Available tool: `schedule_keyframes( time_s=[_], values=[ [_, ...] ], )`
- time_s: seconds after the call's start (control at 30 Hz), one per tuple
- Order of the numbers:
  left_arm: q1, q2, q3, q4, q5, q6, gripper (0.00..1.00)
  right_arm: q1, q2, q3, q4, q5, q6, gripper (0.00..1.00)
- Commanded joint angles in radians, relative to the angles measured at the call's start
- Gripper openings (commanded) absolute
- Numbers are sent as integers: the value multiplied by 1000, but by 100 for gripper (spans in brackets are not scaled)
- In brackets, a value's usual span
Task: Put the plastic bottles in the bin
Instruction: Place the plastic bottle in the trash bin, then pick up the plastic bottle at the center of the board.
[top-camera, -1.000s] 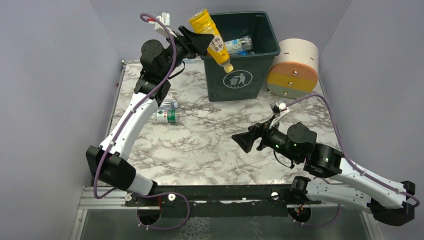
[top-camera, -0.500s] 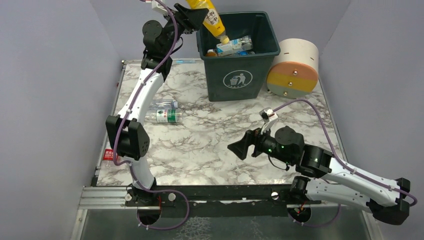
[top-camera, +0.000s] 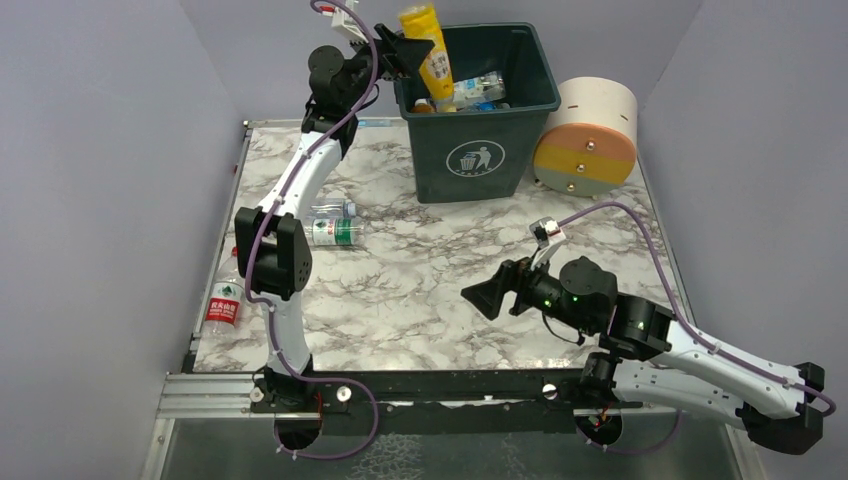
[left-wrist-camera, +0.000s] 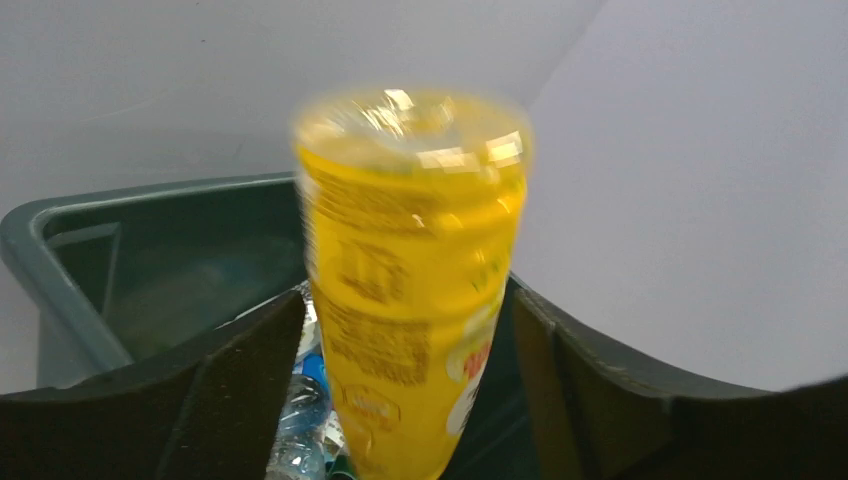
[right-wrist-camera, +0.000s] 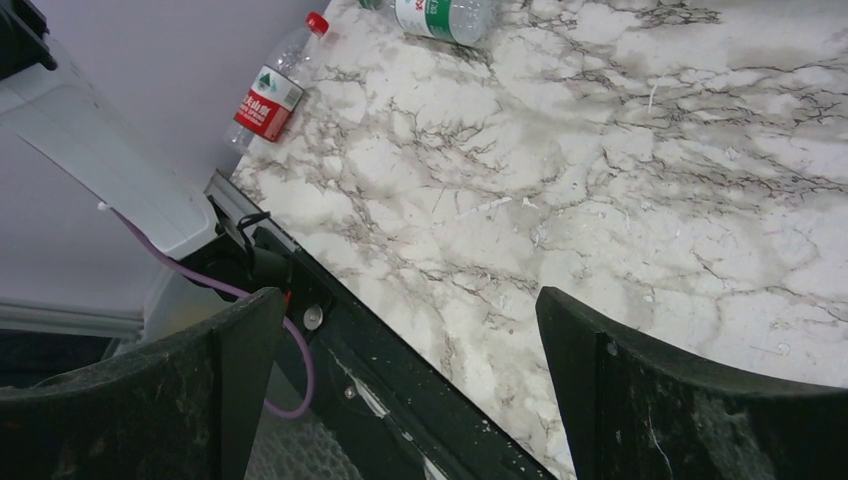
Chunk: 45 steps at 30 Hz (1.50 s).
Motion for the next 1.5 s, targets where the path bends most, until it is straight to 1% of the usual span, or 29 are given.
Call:
schedule_keyframes(
  time_s=[0.0, 0.03, 0.23, 0.37, 0.47, 0.53, 0.6, 0.67, 0.8, 0.9, 1.0, 1.13, 1.27, 1.37, 1.47],
  values=[
    [1, -25, 20, 51, 90, 44, 95, 3, 5, 14, -11, 24, -2, 99],
    [2, -30, 21, 45, 100, 54, 99, 4, 5, 14, -9, 22, -2, 100],
    [13, -91, -11, -20, 140, 88, 99, 3, 0, -1, 6, 15, 8, 100],
    [50, -208, -124, -30, 142, 81, 99, 4, 14, 0, 17, 6, 7, 100],
    [88, -315, -203, -73, 141, 94, 99, 3, 36, 8, 30, -1, 1, 100],
    [111, -379, -219, -169, 110, 130, 99, 3, 53, 16, 40, -9, -4, 100],
    [130, -429, -207, -309, 61, 173, 99, 4, 73, 22, 52, -17, -7, 99],
    [152, -484, -231, -402, 27, 198, 99, 4, 94, 32, 64, -30, -12, 100],
    [193, -591, -327, -516, -43, 204, 99, 3, 130, 53, 78, -44, -26, 99],
    [213, -649, -398, -587, -74, 209, 99, 3, 149, 61, 81, -48, -41, 100],
    [227, -702, -483, -662, -138, 209, 99, 3, 161, 62, 92, -59, -53, 100],
    [253, -766, -648, -684, -230, 132, 99, 3, 177, 47, 122, -79, -58, 100],
    [264, -774, -785, -675, -238, 23, 99, 3, 179, 25, 148, -98, -46, 99],
    [265, -775, -891, -660, -251, -85, 99, 3, 187, 12, 155, -115, -46, 100],
    [266, -790, -992, -644, -291, -177, 99, 3, 210, 12, 150, -129, -44, 100]
  ],
)
